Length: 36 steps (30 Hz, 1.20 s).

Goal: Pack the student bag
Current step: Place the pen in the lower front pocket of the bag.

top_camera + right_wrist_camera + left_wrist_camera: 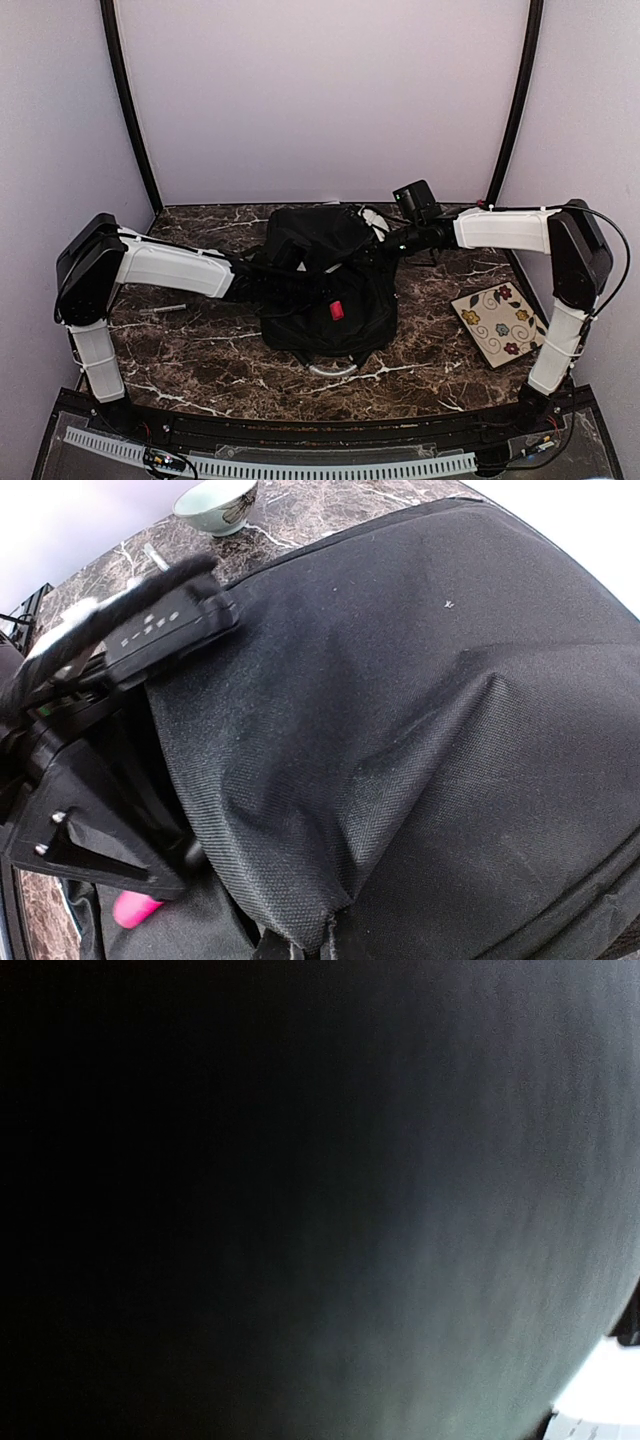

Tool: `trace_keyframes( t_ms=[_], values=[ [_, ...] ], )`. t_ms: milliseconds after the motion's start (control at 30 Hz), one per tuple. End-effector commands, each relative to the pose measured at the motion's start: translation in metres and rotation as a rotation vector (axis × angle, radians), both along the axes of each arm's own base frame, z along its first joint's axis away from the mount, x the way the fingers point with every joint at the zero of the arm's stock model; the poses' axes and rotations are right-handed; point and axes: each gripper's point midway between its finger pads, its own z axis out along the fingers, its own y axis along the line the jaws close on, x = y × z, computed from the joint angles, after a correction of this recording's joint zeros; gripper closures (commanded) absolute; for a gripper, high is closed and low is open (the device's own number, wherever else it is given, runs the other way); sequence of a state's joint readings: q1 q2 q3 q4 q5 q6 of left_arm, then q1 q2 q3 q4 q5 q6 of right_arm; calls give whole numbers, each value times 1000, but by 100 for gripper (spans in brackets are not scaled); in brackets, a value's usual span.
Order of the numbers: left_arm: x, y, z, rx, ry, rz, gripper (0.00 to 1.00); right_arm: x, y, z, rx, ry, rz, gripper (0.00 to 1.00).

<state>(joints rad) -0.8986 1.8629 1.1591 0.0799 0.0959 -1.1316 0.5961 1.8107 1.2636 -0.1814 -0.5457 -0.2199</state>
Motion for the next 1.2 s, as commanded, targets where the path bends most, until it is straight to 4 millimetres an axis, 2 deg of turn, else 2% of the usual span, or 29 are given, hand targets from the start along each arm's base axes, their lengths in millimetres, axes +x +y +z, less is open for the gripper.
trace_keyframes(
  t_ms=[0,233,300,400,467,567,633,733,967,1100,1167],
  values=[
    [39,14,-10,36,-10,196,91,-12,17,23,98,26,76,97],
    [76,28,-9,-9,-55,399,91,-14,16,31,112,16,77,97],
    [87,23,-1,-52,-80,418,91,-15,16,32,116,18,79,98],
    [100,5,17,-139,-146,386,91,-17,17,33,125,31,84,98],
    [104,3,15,-128,-140,400,90,-18,18,35,135,32,84,98],
    [109,3,14,-105,-145,411,78,-16,16,36,125,19,70,98],
    [108,2,14,-86,-145,388,68,-17,16,36,129,20,78,98],
    [101,0,18,-64,-140,338,60,-17,16,39,133,13,79,98],
    [76,-13,49,-91,-185,200,52,-16,15,38,126,5,78,98],
    [58,-22,68,-66,-243,117,52,-16,15,37,123,6,77,98],
    [45,-24,71,-36,-255,70,52,-15,14,38,122,2,76,98]
  ],
)
